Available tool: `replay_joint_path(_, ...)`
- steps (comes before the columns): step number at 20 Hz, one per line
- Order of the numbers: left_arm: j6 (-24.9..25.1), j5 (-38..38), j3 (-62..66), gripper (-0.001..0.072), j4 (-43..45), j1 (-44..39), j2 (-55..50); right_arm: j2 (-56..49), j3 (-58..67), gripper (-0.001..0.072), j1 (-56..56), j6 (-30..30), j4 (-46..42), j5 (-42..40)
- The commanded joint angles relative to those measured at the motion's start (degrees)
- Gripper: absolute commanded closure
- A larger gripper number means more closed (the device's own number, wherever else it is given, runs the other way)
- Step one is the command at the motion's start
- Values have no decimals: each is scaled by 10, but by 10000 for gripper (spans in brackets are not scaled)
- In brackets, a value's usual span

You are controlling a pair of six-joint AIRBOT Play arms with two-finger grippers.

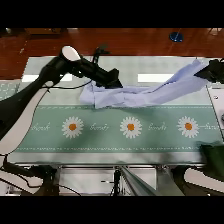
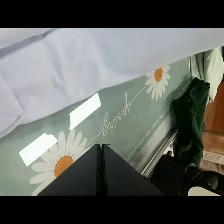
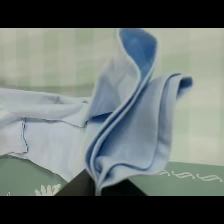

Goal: Fold the shirts.

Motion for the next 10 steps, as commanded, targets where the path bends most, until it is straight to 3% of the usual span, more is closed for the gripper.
replay_joint_path(1,-17,32,1,689,0,-48,-31,26,0,689,0,5,-12,22)
replay_joint_path(10,-31,127,0,689,-43,-110,-82,97,0,689,0,24,-12,47)
